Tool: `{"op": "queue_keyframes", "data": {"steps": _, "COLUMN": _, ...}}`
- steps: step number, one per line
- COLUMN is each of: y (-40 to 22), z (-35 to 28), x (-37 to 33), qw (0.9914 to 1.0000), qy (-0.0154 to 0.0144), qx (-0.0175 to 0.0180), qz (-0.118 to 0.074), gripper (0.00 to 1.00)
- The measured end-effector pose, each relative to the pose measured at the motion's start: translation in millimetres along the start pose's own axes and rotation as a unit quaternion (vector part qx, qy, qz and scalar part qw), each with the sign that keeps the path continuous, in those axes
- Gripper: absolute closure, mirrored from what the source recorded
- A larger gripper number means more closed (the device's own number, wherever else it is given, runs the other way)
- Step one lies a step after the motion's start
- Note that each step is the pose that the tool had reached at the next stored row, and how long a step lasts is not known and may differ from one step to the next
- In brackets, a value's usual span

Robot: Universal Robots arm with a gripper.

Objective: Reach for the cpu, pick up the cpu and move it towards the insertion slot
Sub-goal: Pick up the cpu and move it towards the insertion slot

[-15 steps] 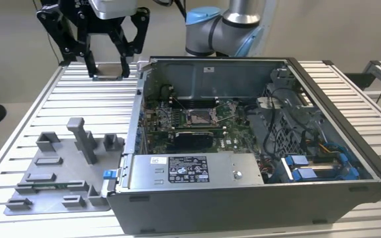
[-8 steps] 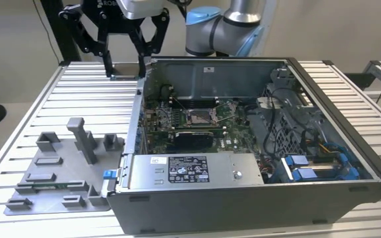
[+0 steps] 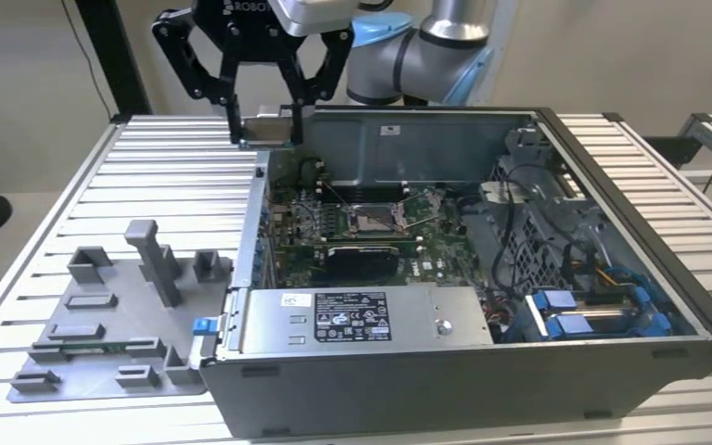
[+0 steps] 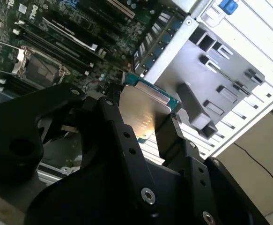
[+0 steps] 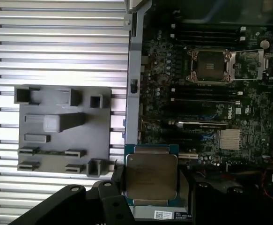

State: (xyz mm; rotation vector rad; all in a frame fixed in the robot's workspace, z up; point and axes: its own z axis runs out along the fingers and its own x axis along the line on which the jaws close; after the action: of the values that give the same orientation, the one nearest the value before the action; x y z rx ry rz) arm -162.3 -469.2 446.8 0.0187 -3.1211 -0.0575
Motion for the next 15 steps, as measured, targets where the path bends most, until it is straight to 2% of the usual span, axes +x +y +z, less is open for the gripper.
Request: {"op": "queue_keyframes", "data": {"steps": 15, "y": -0.6, "z": -0.9, "x": -48.3, "qw": 1.0, "qy": 0.0, "qx": 0.0, "qz": 0.0, "gripper": 1.0}}
